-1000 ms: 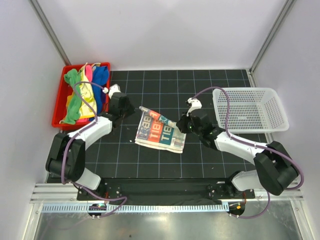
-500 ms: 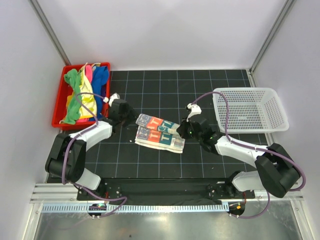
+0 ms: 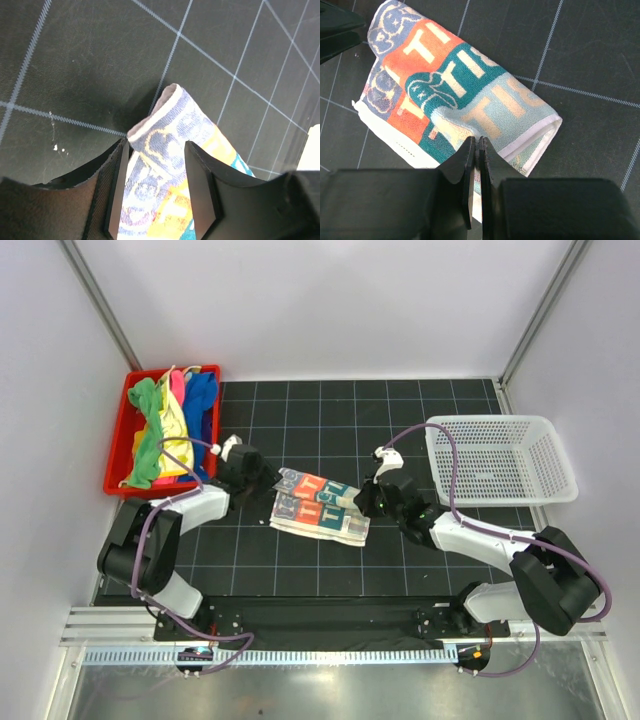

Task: Fold and stack the towels
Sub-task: Fold the towel

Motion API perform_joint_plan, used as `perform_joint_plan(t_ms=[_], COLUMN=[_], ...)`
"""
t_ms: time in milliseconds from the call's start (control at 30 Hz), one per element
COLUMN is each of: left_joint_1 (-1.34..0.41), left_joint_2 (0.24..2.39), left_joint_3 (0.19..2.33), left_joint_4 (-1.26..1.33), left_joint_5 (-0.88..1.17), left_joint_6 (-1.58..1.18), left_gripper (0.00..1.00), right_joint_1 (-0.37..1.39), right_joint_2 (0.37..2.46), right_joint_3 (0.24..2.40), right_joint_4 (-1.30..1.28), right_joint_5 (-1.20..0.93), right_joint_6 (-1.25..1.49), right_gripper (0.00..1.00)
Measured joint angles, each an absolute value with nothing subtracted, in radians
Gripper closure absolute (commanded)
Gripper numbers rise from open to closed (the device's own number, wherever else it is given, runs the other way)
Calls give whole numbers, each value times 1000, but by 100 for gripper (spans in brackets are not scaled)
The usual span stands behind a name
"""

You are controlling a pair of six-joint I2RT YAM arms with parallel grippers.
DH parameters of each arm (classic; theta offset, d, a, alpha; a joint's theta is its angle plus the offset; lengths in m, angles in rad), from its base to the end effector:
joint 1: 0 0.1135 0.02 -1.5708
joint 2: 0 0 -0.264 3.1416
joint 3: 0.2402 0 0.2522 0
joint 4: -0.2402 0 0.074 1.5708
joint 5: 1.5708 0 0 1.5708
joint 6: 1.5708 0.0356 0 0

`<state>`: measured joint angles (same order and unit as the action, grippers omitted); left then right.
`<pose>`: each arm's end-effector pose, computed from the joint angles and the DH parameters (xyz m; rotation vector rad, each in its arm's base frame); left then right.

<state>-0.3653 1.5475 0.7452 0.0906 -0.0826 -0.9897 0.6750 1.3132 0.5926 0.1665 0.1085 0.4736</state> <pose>0.2907 -0.1081 0.1715 -0.7659 2.2280 -0.6005 0.2127 0.1653 0.1947 -0.1530 2.1682 0.5586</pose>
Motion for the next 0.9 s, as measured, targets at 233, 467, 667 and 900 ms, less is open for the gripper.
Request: perform_joint_plan(t_ms=[233,467,667,900], left_joint_1=[-365,-365,-365,-365], left_joint_2=[1610,1611,1616,1625], left_joint_3=[743,736,736,736], left_joint_4=[123,124,129,132], left_joint_5=[-66,-67,-67,-60], left_joint_6=[-1001,-1011,-1010,-991], left_gripper=[56,59,71,92], right_joint_1=[679,679,679,682], right_joint_2=[1313,1313,1313,1313], right_joint_3=[593,593,593,593], right_joint_4=[164,164,165,164], right_joint_5=[115,118,120,121], right_joint_6=[474,474,474,475], right_gripper=[92,92,92,92])
